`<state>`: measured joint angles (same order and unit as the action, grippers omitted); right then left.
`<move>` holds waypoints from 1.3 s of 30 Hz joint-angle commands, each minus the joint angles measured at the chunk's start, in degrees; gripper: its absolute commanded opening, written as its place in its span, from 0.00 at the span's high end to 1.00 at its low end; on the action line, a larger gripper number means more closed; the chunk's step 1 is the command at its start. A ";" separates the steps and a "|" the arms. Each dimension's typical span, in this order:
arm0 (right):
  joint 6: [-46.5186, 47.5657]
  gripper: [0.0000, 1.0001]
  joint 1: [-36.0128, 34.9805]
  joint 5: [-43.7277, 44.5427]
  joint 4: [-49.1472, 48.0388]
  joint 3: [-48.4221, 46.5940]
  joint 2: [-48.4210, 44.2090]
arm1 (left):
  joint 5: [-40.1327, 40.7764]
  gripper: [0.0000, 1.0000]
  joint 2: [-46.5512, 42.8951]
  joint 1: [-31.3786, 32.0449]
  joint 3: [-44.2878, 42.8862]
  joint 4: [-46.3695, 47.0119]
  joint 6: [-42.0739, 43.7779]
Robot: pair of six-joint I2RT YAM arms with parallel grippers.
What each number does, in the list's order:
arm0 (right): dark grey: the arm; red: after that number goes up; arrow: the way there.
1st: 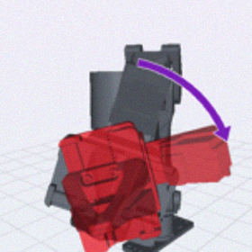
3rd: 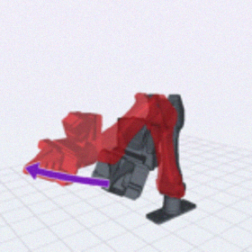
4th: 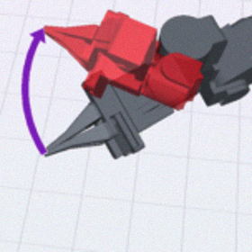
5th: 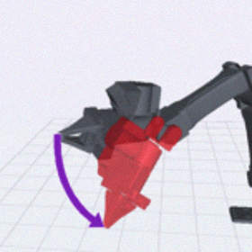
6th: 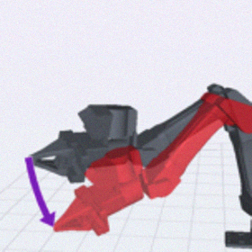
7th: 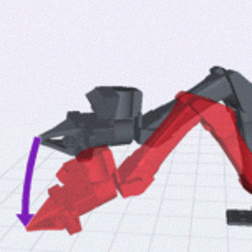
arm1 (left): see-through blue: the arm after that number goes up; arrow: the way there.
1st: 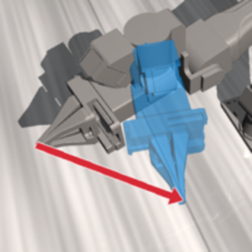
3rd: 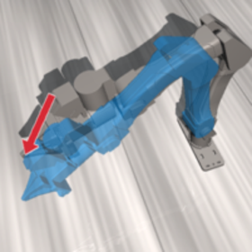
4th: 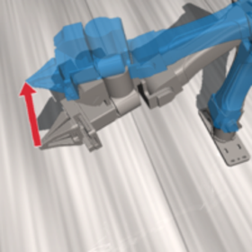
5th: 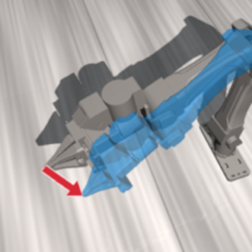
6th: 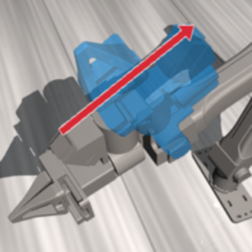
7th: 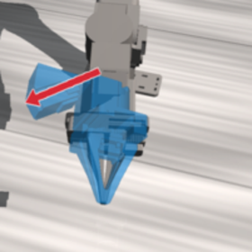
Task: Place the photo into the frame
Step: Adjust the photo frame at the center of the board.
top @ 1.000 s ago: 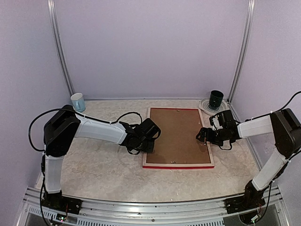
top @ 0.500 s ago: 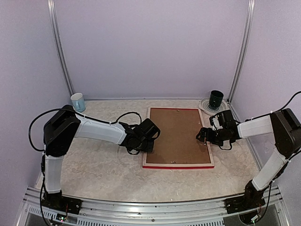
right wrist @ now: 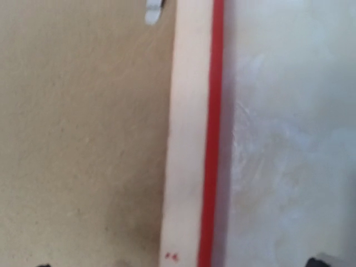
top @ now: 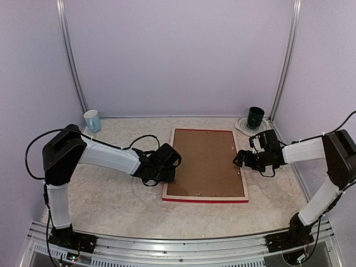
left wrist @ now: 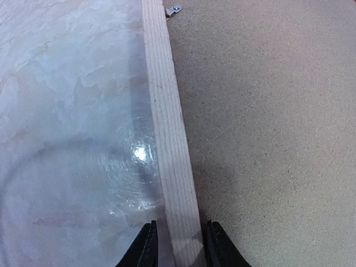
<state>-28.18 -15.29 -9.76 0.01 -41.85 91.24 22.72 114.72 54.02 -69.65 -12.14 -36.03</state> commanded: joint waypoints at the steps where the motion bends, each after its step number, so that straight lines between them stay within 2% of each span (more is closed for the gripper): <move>1: 0.88 0.01 0.74 1.72 0.15 1.27 -3.26 | -2.04 0.71 -1.57 -0.28 5.48 -1.44 -1.38; 9: 1.38 0.01 0.78 1.68 0.14 0.72 -4.49 | -2.11 0.70 -7.29 1.69 10.08 0.67 -2.78; 18: 0.55 0.01 0.33 0.14 1.87 -7.07 -1.52 | 0.80 0.41 -12.69 1.12 9.73 0.41 -1.22; 25: 1.87 0.01 -1.76 8.82 7.27 -17.68 7.07 | -0.28 0.23 -14.57 -4.51 8.56 4.06 2.88; 28: 2.33 0.01 -2.23 11.38 9.32 -22.11 11.89 | -2.00 0.18 -13.76 -6.87 8.04 6.17 4.65; 33: 3.24 0.01 -3.28 15.47 12.13 -27.63 16.89 | -3.04 0.03 -11.56 -9.26 5.84 8.28 8.24; 39: 4.10 0.01 -4.86 18.97 13.73 -29.21 19.53 | -5.69 0.03 -5.47 -10.44 0.22 8.19 11.41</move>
<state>-25.23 -18.85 5.26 11.16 -69.41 109.71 19.53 104.77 44.25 -65.60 -5.54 -28.34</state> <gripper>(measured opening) 0.992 0.983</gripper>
